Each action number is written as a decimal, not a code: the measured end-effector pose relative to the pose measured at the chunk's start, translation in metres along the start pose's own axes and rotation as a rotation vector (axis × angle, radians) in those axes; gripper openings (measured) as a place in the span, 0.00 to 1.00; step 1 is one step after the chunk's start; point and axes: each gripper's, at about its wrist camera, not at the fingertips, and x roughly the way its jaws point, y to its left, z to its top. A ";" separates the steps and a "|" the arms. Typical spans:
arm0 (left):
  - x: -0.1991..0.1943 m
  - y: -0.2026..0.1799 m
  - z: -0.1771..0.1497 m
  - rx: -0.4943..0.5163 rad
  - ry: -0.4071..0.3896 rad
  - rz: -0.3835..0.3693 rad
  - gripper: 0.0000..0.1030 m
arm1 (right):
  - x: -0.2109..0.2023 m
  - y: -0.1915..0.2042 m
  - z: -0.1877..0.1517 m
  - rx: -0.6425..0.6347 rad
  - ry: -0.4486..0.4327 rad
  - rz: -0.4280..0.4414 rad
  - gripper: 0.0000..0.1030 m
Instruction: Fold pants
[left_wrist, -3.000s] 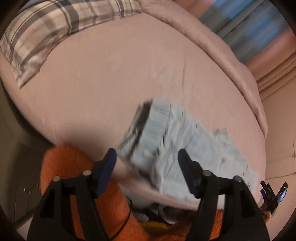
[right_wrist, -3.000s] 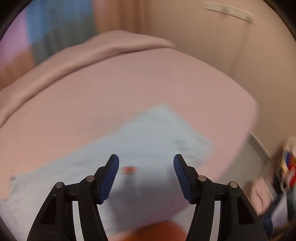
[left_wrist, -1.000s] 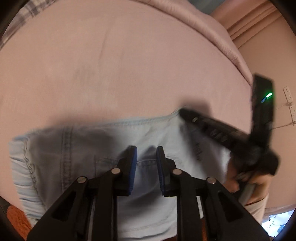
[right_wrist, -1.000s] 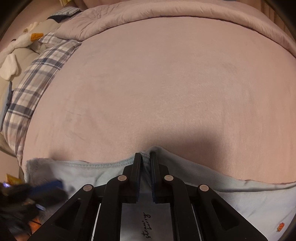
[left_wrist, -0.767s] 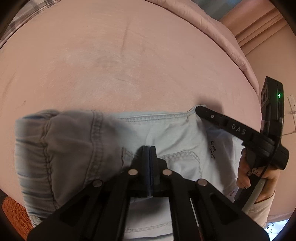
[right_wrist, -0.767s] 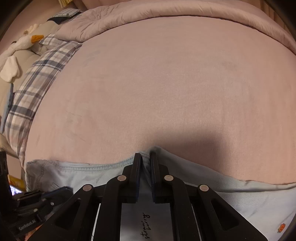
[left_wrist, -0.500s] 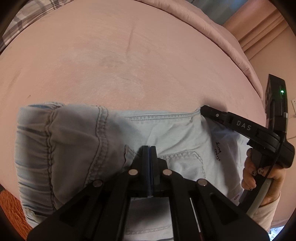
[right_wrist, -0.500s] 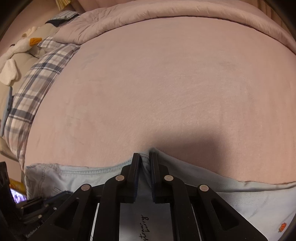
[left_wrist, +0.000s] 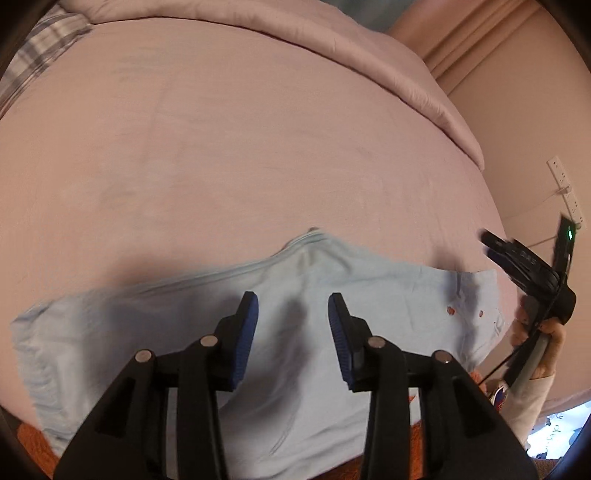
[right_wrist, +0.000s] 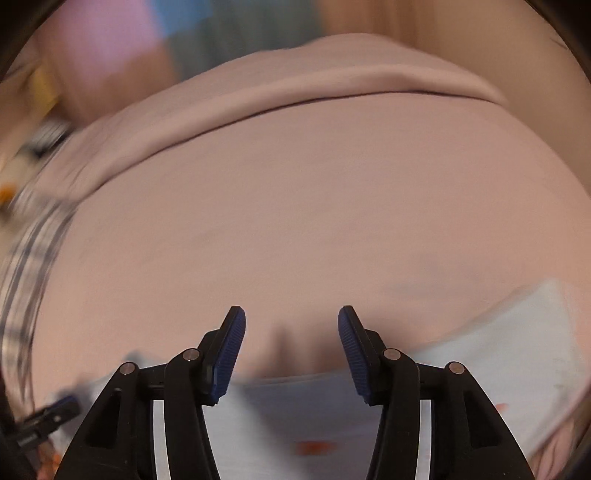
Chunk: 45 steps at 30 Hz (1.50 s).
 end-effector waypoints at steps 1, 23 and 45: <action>0.008 -0.005 0.005 0.008 0.004 -0.003 0.37 | -0.002 -0.024 0.003 0.049 0.000 -0.038 0.50; 0.069 -0.019 0.018 -0.016 0.042 0.067 0.28 | 0.010 -0.204 0.007 0.360 -0.045 -0.301 0.01; 0.027 -0.070 -0.017 0.040 0.110 -0.020 0.45 | -0.058 -0.217 -0.035 0.381 -0.112 -0.325 0.52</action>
